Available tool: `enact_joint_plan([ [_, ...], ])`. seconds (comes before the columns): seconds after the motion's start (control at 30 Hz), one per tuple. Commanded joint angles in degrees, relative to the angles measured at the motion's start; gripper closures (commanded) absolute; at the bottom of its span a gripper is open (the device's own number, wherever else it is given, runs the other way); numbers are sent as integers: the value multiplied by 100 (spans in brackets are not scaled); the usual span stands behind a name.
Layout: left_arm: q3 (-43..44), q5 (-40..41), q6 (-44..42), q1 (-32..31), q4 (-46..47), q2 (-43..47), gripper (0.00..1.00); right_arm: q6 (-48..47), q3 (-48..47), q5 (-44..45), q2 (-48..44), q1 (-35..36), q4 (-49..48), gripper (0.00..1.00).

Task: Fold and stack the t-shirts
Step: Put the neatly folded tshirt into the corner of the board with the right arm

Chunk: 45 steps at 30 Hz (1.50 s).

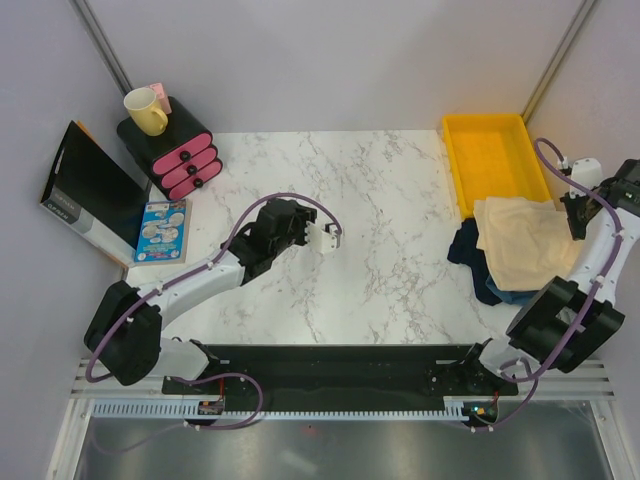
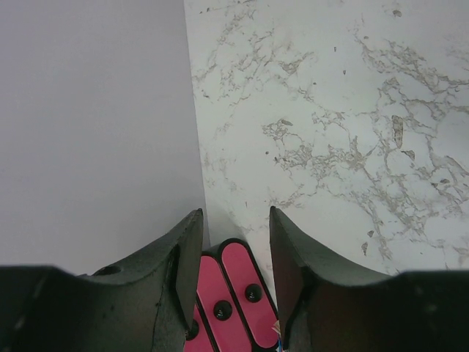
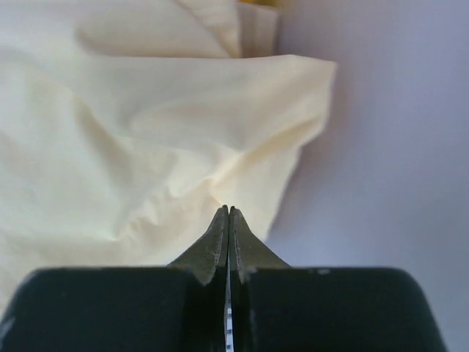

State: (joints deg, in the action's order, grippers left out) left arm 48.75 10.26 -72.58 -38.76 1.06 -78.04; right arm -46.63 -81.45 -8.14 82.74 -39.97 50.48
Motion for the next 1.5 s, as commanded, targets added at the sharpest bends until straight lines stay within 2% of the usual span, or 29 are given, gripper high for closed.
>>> enact_joint_plan([
  [0.0, 275, -103, -196, -52, 8, -71, 51, 312, 375, -759, 479, 33, 323, 100],
  [0.2, 345, -112, -213, -79, -36, -115, 51, 752, 771, -716, 910, 85, -591, 100],
  [0.33, 346, -112, -231, -79, -44, -115, 51, 945, 876, -225, 1051, 182, -1337, 100],
  [0.57, 346, -95, -239, -79, -44, -115, 51, 937, 1025, 768, 1043, 340, -1980, 100],
  [0.67, 328, -77, -257, -79, -53, -115, 51, 840, 1087, 718, 824, 384, -1981, 100],
  [0.83, 337, -68, -310, -79, -44, -106, 51, 647, 1009, 305, 271, 647, -1454, 100],
  [1.07, 442, -86, -336, -79, -62, -185, 51, 875, 411, 173, -30, 964, -1119, 100],
  [1.23, 556, -86, -345, -96, -71, -290, 51, 1033, 489, 312, 435, 1289, -1382, 100],
  [1.47, 574, -51, -345, -96, -71, -308, 51, 1437, 1174, 576, 1121, 1641, -2225, 100],
])
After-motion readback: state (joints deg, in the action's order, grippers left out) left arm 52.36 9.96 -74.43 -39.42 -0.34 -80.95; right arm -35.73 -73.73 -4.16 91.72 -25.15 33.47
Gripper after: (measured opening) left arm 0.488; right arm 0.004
